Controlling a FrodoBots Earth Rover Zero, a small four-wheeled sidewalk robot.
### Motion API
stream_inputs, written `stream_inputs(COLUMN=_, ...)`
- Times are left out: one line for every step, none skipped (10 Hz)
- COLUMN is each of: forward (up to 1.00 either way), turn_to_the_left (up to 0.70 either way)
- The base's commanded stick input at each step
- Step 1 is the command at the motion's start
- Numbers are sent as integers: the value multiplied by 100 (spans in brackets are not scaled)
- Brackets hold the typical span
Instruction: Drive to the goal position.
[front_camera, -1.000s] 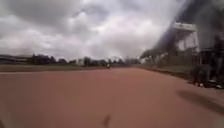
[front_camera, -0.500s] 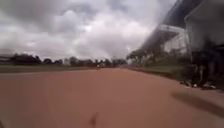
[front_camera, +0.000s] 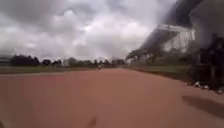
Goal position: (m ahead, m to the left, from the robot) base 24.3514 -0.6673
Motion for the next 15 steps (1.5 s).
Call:
stream_inputs(forward=85, turn_to_the_left=-33)
stream_inputs(forward=85, turn_to_the_left=-33)
stream_inputs(forward=85, turn_to_the_left=-33)
stream_inputs(forward=85, turn_to_the_left=-33)
stream_inputs(forward=85, turn_to_the_left=-33)
stream_inputs(forward=85, turn_to_the_left=-33)
stream_inputs(forward=85, turn_to_the_left=-33)
stream_inputs(forward=85, turn_to_the_left=-33)
stream_inputs(forward=85, turn_to_the_left=-33)
stream_inputs(forward=85, turn_to_the_left=-33)
stream_inputs(forward=85, turn_to_the_left=-33)
stream_inputs(forward=85, turn_to_the_left=-33)
stream_inputs(forward=85, turn_to_the_left=-33)
stream_inputs(forward=85, turn_to_the_left=-33)
stream_inputs(forward=85, turn_to_the_left=1)
